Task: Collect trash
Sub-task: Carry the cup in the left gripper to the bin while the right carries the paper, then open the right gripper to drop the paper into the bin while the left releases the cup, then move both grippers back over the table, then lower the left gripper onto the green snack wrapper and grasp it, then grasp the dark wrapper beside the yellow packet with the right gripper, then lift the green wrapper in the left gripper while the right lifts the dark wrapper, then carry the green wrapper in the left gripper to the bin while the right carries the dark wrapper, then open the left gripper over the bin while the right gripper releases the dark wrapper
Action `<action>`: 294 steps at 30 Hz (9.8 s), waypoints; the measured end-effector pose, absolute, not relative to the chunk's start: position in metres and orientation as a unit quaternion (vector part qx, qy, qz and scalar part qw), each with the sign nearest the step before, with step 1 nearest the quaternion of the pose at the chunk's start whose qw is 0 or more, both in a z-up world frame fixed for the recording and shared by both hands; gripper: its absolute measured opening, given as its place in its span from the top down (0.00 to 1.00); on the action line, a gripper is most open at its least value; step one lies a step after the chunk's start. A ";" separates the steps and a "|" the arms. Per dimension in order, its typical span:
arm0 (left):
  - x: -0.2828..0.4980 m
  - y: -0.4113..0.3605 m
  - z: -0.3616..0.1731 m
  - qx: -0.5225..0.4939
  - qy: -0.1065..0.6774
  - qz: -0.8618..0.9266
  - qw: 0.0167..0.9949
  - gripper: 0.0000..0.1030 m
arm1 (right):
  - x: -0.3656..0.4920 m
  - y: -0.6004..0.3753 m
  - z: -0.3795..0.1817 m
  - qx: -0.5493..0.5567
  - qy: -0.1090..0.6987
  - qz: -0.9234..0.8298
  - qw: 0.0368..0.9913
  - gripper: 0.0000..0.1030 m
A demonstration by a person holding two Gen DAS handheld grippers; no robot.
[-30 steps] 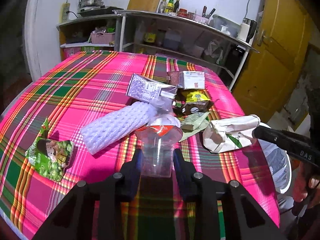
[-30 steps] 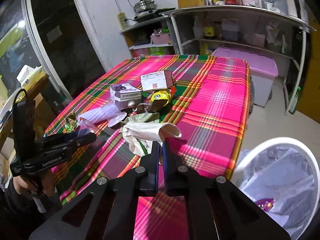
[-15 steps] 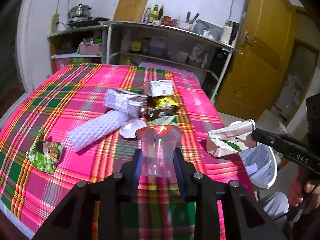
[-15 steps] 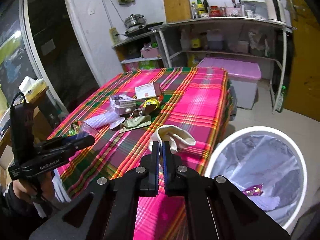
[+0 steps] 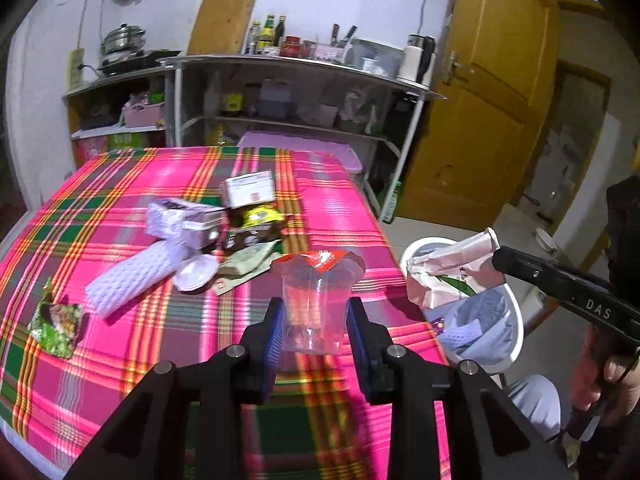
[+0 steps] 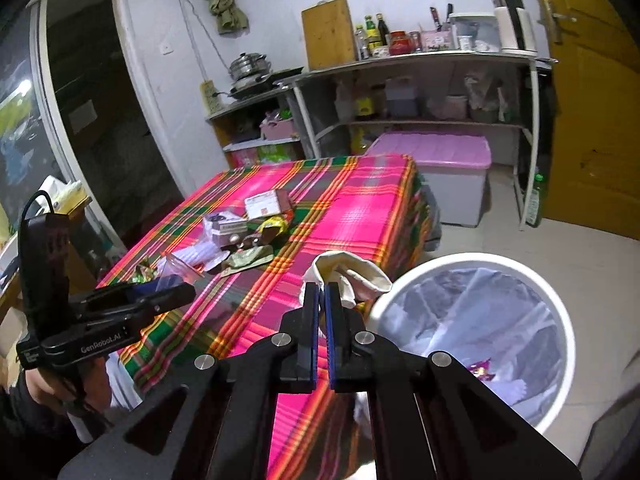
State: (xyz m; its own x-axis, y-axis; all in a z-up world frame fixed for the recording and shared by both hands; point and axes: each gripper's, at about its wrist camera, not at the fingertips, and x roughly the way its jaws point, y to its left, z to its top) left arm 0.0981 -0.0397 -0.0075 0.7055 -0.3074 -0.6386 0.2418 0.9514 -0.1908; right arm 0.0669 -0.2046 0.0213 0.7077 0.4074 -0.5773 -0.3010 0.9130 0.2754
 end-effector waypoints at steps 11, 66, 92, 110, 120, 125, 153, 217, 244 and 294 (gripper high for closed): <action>0.108 -0.095 -0.004 -0.026 0.354 -0.204 0.912 0.69 | 0.055 -0.253 0.017 0.104 0.327 0.140 0.929 0.97; 0.114 -0.186 -0.028 -0.001 0.396 -0.289 0.872 0.57 | 0.027 -0.296 -0.006 0.105 0.344 0.065 0.931 0.78; 0.040 -0.092 0.007 -0.019 0.334 -0.216 0.917 0.57 | -0.013 -0.221 0.022 0.052 0.323 0.122 0.937 0.64; 0.048 -0.014 -0.001 -0.052 0.334 -0.135 0.931 0.57 | 0.029 -0.157 0.010 0.049 0.348 0.186 0.917 0.49; 0.066 0.059 -0.008 -0.073 0.327 -0.047 0.941 0.51 | 0.069 -0.120 0.005 0.046 0.363 0.206 0.908 0.49; 0.078 0.094 -0.012 -0.078 0.324 -0.005 0.943 0.50 | 0.089 -0.106 0.004 0.043 0.370 0.207 0.905 0.49; 0.138 0.173 -0.066 -0.104 0.357 0.044 0.927 0.44 | 0.217 -0.058 -0.030 0.046 0.432 0.201 0.878 0.49; 0.077 -0.077 0.022 -0.012 0.308 -0.203 0.929 0.89 | 0.055 -0.254 0.016 0.169 0.340 0.107 0.919 0.76; 0.146 -0.196 -0.034 0.007 0.389 -0.293 0.873 0.89 | 0.070 -0.333 -0.057 0.185 0.413 0.017 0.892 0.76; 0.103 -0.128 -0.004 -0.028 0.352 -0.261 0.898 0.70 | 0.032 -0.249 0.009 0.087 0.353 0.081 0.928 0.59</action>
State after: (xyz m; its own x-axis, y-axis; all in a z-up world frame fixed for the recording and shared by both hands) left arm 0.1030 -0.1279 -0.0043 0.6159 -0.4892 -0.6175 0.4492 0.8620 -0.2348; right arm 0.0318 -0.2493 0.0093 0.7374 0.2114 -0.6415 -0.0888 0.9718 0.2183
